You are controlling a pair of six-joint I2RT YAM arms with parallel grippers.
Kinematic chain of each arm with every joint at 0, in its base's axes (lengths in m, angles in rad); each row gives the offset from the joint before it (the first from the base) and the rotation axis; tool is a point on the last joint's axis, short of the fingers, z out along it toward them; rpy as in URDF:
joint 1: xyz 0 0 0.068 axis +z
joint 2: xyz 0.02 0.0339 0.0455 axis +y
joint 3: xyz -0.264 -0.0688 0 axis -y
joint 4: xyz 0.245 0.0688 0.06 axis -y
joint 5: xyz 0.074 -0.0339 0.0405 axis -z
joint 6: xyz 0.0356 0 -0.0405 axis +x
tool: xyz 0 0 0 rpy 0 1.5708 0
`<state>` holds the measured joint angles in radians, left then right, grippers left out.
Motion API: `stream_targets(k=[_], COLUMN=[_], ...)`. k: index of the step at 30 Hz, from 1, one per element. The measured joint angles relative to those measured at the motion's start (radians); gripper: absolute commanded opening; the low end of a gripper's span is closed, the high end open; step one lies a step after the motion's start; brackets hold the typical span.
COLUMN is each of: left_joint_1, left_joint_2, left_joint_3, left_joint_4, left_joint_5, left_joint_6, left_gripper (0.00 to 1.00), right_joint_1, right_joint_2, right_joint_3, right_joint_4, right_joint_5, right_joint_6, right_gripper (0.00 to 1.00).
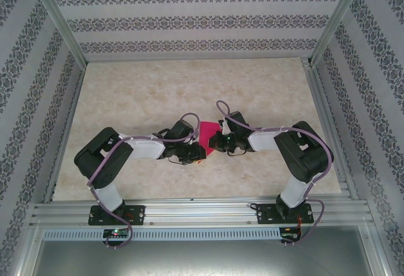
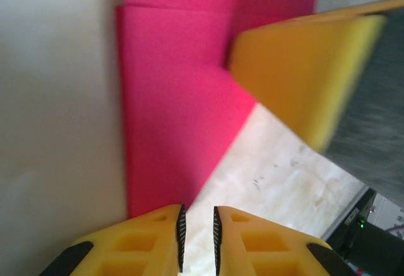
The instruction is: Fold a paper plane with a square sheet of paper (pick it up from the middle)
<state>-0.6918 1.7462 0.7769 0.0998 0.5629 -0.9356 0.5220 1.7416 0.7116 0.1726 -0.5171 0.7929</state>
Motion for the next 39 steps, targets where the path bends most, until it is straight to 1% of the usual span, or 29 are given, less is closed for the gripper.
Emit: stream_targets(k=[8, 15, 22, 28, 30, 34, 39], left_joint_1=[0.000, 0.000, -0.001, -0.002, -0.002, -0.003, -0.003], left_joint_2=[-0.010, -0.086, -0.166, -0.198, -0.193, -0.121, -0.029], left_joint_3=[-0.035, -0.116, -0.157, -0.109, -0.074, -0.007, 0.002], left_joint_4=[0.065, 0.062, -0.018, -0.059, -0.052, 0.016, 0.031], left_joint_5=[-0.024, -0.061, -0.076, -0.068, -0.059, -0.021, -0.014], left_joint_6=[-0.038, -0.038, -0.021, -0.006, -0.006, -0.008, -0.015], left_gripper=[0.23, 0.22, 0.23, 0.24, 0.24, 0.24, 0.23], right_joint_1=[0.000, 0.005, 0.005, 0.006, 0.006, 0.006, 0.006], right_joint_2=[-0.003, -0.006, -0.006, -0.009, -0.010, -0.011, -0.011], right_joint_3=[-0.010, -0.014, -0.014, -0.016, -0.017, -0.023, -0.025], right_joint_4=[0.015, 0.023, 0.023, 0.023, 0.025, 0.035, 0.040], right_joint_5=[0.004, 0.013, 0.014, 0.021, 0.022, 0.023, 0.023], right_joint_6=[0.003, 0.008, 0.012, 0.018, 0.021, 0.027, 0.035], right_gripper=[0.08, 0.09, 0.09, 0.09, 0.09, 0.09, 0.09])
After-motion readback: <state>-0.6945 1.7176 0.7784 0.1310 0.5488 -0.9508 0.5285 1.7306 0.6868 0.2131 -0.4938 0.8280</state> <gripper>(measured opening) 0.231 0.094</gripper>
